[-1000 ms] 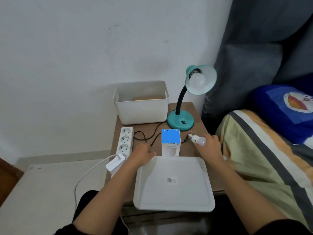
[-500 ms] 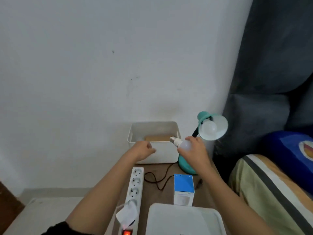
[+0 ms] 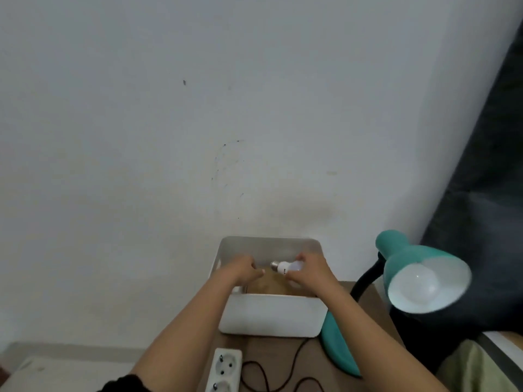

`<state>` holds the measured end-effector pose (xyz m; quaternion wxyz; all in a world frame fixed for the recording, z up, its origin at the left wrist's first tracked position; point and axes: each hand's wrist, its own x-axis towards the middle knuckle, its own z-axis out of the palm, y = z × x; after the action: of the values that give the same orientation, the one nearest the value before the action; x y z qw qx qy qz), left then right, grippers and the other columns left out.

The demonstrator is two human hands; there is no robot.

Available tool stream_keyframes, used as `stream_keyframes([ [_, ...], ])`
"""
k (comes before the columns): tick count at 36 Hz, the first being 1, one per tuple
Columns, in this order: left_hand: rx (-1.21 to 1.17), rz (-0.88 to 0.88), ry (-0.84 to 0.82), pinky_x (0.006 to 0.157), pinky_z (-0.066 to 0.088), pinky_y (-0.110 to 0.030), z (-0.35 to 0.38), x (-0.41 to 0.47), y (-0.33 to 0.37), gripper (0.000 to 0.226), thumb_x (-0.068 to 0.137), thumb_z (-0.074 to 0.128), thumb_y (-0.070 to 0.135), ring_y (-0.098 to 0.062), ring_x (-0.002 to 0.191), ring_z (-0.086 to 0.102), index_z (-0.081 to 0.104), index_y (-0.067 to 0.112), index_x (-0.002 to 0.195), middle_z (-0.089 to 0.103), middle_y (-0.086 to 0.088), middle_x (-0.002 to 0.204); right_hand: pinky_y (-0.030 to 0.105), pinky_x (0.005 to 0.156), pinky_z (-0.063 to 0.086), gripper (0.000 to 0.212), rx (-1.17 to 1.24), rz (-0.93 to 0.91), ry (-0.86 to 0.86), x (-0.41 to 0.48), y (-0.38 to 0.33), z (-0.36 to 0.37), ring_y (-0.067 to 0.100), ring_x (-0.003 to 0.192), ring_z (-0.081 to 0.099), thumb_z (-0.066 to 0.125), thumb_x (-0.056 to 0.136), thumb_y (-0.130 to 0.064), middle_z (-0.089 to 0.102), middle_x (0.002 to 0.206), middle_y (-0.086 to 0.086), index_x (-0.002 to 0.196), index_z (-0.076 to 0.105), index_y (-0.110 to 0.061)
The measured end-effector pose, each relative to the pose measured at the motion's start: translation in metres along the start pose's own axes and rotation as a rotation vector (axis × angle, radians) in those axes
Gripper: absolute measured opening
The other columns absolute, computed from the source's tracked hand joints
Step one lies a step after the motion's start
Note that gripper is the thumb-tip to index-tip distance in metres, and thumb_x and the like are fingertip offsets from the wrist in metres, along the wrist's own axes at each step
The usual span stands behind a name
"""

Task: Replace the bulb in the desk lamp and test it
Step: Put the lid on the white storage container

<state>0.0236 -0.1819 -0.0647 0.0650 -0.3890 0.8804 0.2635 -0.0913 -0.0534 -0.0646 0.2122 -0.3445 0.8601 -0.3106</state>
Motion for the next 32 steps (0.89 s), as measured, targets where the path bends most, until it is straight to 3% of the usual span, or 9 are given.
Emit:
stream_keyframes([
  [3, 0.017, -0.02, -0.02, 0.073, 0.037, -0.027, 0.008, 0.013, -0.006, 0.033, 0.092, 0.052, 0.037, -0.03, 0.106, 0.06, 0.065, 0.008, 0.098, 0.066, -0.016, 0.105, 0.031, 0.077, 0.046, 0.043, -0.09, 0.028, -0.035, 0.015, 0.002, 0.007, 0.028, 0.102, 0.058, 0.071, 0.069, -0.031, 0.061, 0.113, 0.011, 0.107, 0.059, -0.012],
  [7, 0.033, -0.029, -0.028, 0.077, 0.039, -0.027, 0.01, 0.022, -0.008, 0.035, 0.092, 0.052, 0.034, -0.027, 0.102, 0.06, 0.065, 0.005, 0.107, 0.065, -0.015, 0.114, 0.023, 0.055, 0.038, 0.042, -0.156, 0.065, -0.097, 0.024, -0.001, 0.01, 0.022, 0.086, 0.053, 0.075, 0.069, -0.026, 0.061, 0.11, 0.01, 0.104, 0.057, -0.012],
  [10, 0.025, -0.027, -0.029, 0.076, 0.038, -0.025, 0.011, 0.025, -0.01, 0.033, 0.091, 0.054, 0.033, -0.027, 0.104, 0.06, 0.064, 0.006, 0.107, 0.065, -0.013, 0.114, 0.025, 0.056, 0.041, 0.042, -0.18, 0.083, -0.133, 0.028, 0.0, 0.013, 0.021, 0.086, 0.051, 0.078, 0.067, -0.023, 0.06, 0.11, 0.011, 0.096, 0.049, -0.015],
  [13, 0.016, -0.029, -0.039, 0.081, 0.041, -0.027, 0.009, 0.023, -0.012, 0.031, 0.091, 0.055, 0.032, -0.026, 0.105, 0.058, 0.063, 0.008, 0.108, 0.063, -0.012, 0.113, 0.027, 0.067, 0.044, 0.045, -0.187, 0.084, -0.148, 0.028, 0.001, 0.015, 0.022, 0.09, 0.052, 0.075, 0.07, -0.022, 0.059, 0.115, 0.012, 0.106, 0.052, -0.011],
  [16, 0.002, -0.021, -0.033, 0.072, 0.037, -0.024, 0.001, 0.014, -0.012, 0.023, 0.09, 0.056, 0.031, -0.024, 0.091, 0.055, 0.063, 0.01, 0.099, 0.059, -0.01, 0.099, 0.033, 0.077, 0.05, 0.047, -0.191, 0.074, -0.138, 0.019, -0.002, 0.009, 0.024, 0.096, 0.054, 0.071, 0.075, -0.025, 0.057, 0.116, 0.012, 0.115, 0.052, -0.008],
  [19, -0.023, -0.012, 0.003, 0.055, 0.032, -0.025, -0.013, -0.004, -0.008, 0.021, 0.091, 0.055, 0.029, -0.02, 0.076, 0.049, 0.056, 0.014, 0.076, 0.053, -0.005, 0.08, 0.033, 0.082, 0.049, 0.039, -0.14, 0.038, -0.096, 0.004, -0.009, -0.001, 0.023, 0.096, 0.054, 0.067, 0.08, -0.024, 0.054, 0.109, 0.01, 0.112, 0.053, -0.008],
  [23, -0.039, 0.03, 0.074, 0.054, 0.031, -0.023, -0.032, -0.04, 0.002, 0.018, 0.091, 0.055, 0.029, -0.02, 0.08, 0.047, 0.055, 0.012, 0.085, 0.052, -0.004, 0.082, 0.026, 0.077, 0.041, 0.031, -0.029, -0.018, -0.038, -0.029, -0.02, -0.023, 0.017, 0.09, 0.048, 0.061, 0.084, -0.014, 0.051, 0.102, 0.004, 0.113, 0.055, -0.007],
  [29, -0.099, 0.121, 0.139, 0.055, 0.029, -0.024, -0.034, -0.114, 0.02, 0.02, 0.091, 0.055, 0.029, -0.016, 0.068, 0.043, 0.05, 0.013, 0.081, 0.047, -0.003, 0.077, 0.038, 0.088, 0.048, 0.034, -0.045, -0.061, 0.099, -0.104, -0.024, -0.051, 0.034, 0.108, 0.058, 0.054, 0.085, -0.016, 0.062, 0.115, 0.022, 0.111, 0.059, 0.006],
  [32, -0.117, 0.17, 0.138, 0.056, 0.029, -0.028, -0.018, -0.155, 0.025, 0.023, 0.091, 0.055, 0.033, -0.021, 0.07, 0.045, 0.051, 0.012, 0.08, 0.048, -0.005, 0.076, 0.035, 0.086, 0.047, 0.037, -0.082, -0.064, 0.142, -0.146, -0.014, -0.058, 0.031, 0.109, 0.057, 0.056, 0.085, -0.017, 0.061, 0.119, 0.019, 0.116, 0.057, 0.003],
])
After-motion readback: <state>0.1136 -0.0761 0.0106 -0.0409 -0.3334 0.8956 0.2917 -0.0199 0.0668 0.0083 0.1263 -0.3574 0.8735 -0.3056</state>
